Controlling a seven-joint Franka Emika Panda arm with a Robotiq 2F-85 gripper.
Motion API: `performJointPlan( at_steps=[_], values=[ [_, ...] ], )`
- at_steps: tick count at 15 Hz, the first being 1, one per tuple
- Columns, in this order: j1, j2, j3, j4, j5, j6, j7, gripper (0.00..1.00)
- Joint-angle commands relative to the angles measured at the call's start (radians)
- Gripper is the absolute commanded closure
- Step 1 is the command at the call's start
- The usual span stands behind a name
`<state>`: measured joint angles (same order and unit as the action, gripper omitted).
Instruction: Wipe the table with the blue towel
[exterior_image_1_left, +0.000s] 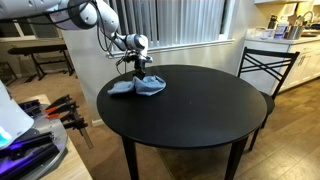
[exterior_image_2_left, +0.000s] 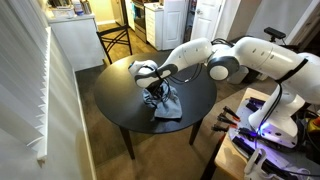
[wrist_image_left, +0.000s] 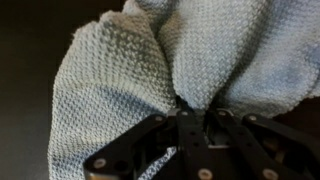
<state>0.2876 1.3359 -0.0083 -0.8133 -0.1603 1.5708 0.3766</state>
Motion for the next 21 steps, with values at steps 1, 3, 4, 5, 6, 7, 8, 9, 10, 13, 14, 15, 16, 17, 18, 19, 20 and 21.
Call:
performJointPlan(
  at_steps=[1,3,4,5,6,7,8,9,10,13,14,15,16,17,18,19,20,21],
  values=[
    [-0.034,0.011,-0.02,0.02,-0.006,0.195,0.008,0.95],
    [-0.046,0.004,-0.037,0.007,-0.006,0.286,0.021,0.95],
    [-0.051,-0.001,-0.045,-0.001,-0.005,0.321,0.029,0.95],
    [-0.057,-0.007,-0.051,-0.01,-0.005,0.348,0.032,0.6],
    [-0.062,-0.018,-0.056,-0.022,-0.003,0.378,0.038,0.59],
    [-0.065,-0.029,-0.06,-0.036,-0.002,0.408,0.043,0.53],
    [-0.068,-0.04,-0.066,-0.051,-0.001,0.441,0.053,0.48],
    [-0.07,-0.052,-0.071,-0.068,-0.002,0.47,0.062,0.41],
    [-0.069,-0.06,-0.077,-0.079,-0.002,0.495,0.072,0.34],
    [-0.066,-0.09,-0.096,-0.126,-0.003,0.572,0.111,0.16],
    [-0.065,-0.102,-0.103,-0.145,-0.004,0.601,0.126,0.09],
    [-0.063,-0.119,-0.108,-0.17,-0.005,0.629,0.138,0.03],
    [-0.062,-0.134,-0.114,-0.196,-0.006,0.657,0.149,0.0],
    [-0.06,-0.154,-0.12,-0.225,-0.006,0.684,0.16,0.0],
    [-0.059,-0.172,-0.126,-0.256,-0.007,0.709,0.17,0.0],
    [-0.058,-0.192,-0.131,-0.287,-0.006,0.733,0.18,0.0],
    [-0.057,-0.21,-0.135,-0.317,-0.006,0.755,0.188,0.0],
    [-0.061,-0.111,-0.135,-0.164,0.013,0.696,0.147,0.0]
  ],
)
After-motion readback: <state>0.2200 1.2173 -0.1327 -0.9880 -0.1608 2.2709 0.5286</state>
